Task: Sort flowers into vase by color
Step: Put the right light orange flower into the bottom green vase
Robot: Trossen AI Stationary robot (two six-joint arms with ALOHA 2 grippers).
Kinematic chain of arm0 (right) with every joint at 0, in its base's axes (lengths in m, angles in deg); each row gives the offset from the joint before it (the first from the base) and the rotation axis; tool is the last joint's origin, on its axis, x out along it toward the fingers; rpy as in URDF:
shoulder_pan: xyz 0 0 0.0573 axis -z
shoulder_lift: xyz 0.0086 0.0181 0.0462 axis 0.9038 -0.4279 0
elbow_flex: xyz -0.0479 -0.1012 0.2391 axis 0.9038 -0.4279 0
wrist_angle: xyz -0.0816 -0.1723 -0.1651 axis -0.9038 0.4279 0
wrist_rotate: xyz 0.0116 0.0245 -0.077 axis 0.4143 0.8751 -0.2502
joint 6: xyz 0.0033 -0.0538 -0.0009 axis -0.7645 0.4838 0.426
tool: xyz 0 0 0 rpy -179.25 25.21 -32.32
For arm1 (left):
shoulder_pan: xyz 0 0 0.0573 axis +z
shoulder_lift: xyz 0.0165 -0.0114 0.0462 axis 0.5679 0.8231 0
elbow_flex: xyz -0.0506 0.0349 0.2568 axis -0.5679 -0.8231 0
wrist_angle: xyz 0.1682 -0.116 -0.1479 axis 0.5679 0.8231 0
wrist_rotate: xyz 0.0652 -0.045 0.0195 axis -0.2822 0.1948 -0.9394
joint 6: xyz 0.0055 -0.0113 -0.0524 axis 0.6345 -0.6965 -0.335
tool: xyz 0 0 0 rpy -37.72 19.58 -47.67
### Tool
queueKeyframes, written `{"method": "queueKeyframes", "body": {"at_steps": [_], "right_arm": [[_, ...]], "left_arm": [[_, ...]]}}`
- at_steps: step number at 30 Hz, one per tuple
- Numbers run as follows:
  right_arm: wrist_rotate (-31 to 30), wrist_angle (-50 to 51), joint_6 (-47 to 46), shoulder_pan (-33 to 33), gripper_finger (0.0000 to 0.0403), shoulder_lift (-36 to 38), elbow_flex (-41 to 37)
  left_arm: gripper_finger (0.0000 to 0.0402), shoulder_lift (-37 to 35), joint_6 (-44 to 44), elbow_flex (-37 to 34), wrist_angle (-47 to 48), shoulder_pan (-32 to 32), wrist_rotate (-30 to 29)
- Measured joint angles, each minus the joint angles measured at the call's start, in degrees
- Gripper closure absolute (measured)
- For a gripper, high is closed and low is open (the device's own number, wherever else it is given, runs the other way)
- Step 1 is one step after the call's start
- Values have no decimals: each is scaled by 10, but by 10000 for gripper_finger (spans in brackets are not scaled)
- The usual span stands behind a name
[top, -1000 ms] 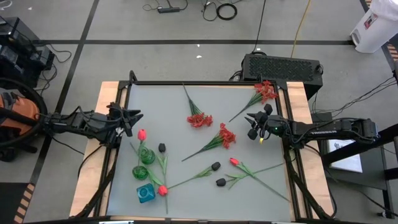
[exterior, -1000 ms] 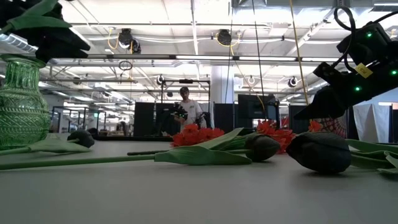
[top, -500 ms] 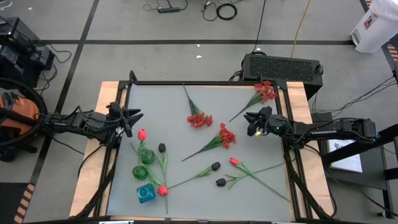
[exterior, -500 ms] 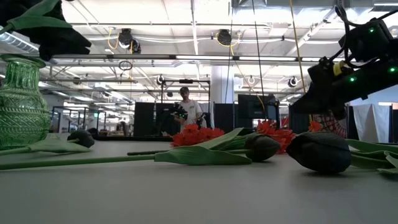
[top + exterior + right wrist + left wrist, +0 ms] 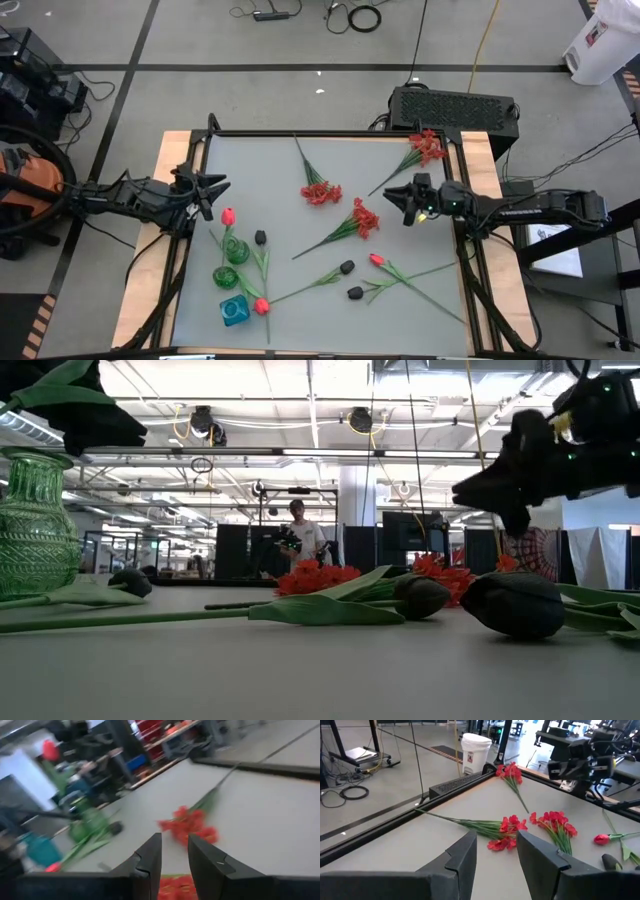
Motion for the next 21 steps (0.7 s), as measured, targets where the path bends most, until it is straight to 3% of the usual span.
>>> {"method": "queueKeyframes", "body": {"at_steps": [5,11,21], "right_arm": [[53,120,-6,-1,316,0,68],[50,299,45,-22,316,0,176],[48,389,51,-69,316,0,258]], "left_arm": [[256,0,0,0,0,0,0],[256,0,0,0,0,0,0],[256,0,0,0,0,0,-1]]}}
